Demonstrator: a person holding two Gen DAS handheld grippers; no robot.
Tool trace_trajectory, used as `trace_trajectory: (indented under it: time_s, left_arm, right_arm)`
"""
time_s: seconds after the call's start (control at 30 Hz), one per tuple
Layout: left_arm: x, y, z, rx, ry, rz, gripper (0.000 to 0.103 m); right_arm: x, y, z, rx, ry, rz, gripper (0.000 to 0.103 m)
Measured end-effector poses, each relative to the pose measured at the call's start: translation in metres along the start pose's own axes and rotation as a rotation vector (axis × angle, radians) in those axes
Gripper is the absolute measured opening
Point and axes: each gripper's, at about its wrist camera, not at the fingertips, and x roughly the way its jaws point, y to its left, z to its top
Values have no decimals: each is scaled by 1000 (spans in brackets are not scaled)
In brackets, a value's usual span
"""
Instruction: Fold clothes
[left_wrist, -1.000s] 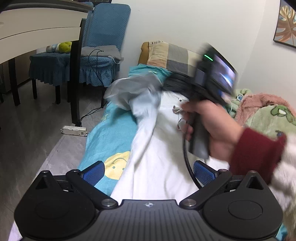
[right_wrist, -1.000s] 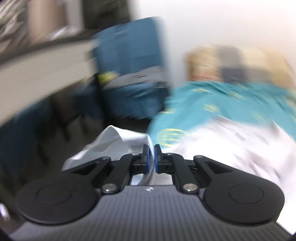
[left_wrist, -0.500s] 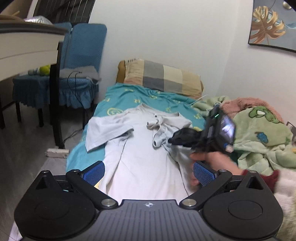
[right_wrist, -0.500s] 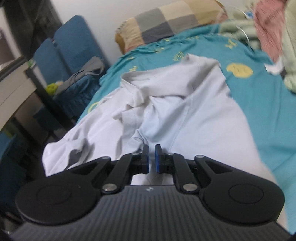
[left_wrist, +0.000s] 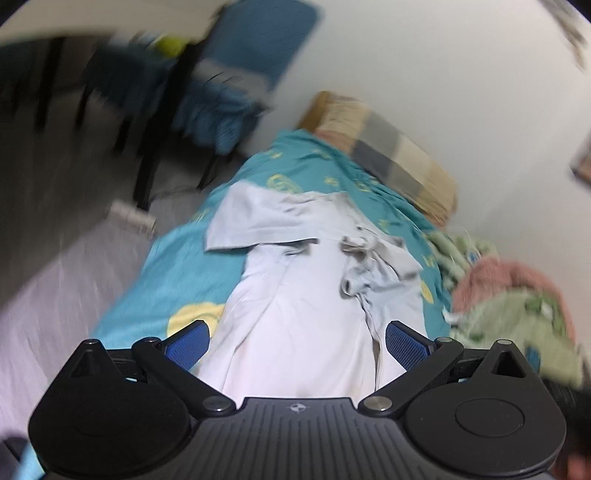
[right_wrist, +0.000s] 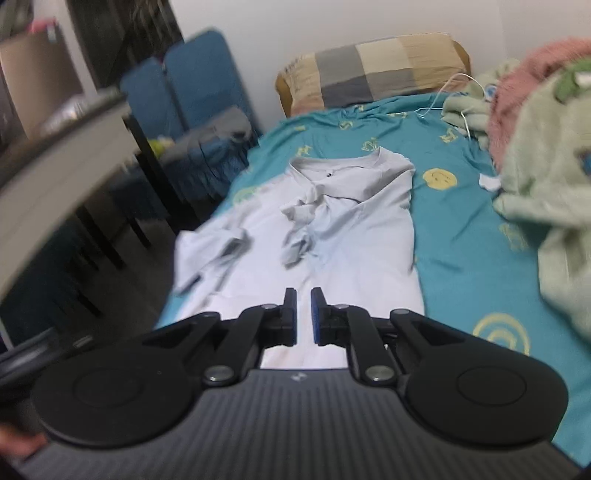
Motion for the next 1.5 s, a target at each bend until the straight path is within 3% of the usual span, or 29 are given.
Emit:
trace_trajectory:
  time_s: [0.1,0.13,0.37,0.57,0.7,0.8,0.93,1.0,1.13,1.27,1.4,1.5]
  left_arm:
    - [29,20,10,-180,9,-10,102]
    - [39,26,13,-240,12,-13,101]
    - [113,72,35,-647,26,-23,98]
    - [157,80,59,-624,-99,-23,98]
    - [182,83,85,-598,-128,41,76]
    - [197,78,105,-509,-116,113,60]
    - [211,38,135,-270,-106,208,13]
    - [214,10,148,-141,-122,251,10]
    - [228,-70,163,225,-158,282,7]
    - [256,-147,150,580,-121,237,7]
    - [294,-194,117,752,-31,186,7]
    - [305,-200,93,779,9,188,7]
  right_arm:
    - [-5,-10,0,54,-20,55,50]
    - [-3,-14,3,62,-27,70,55]
    - [25,-45,8,140,0,89,55]
    - [48,-67,6,214,45,66,55]
    - [54,-73,8,262,52,86,55]
    - [56,-79,6,295,69,81,55]
    - [51,-85,7,341,70,85,55]
    - [45,-85,9,338,55,83,55]
    - [36,-86,11,332,33,74,55]
    - [33,-91,14,339,21,58,55]
    - [35,-102,14,363,24,36,55]
    - [39,-110,13,373,31,17,55]
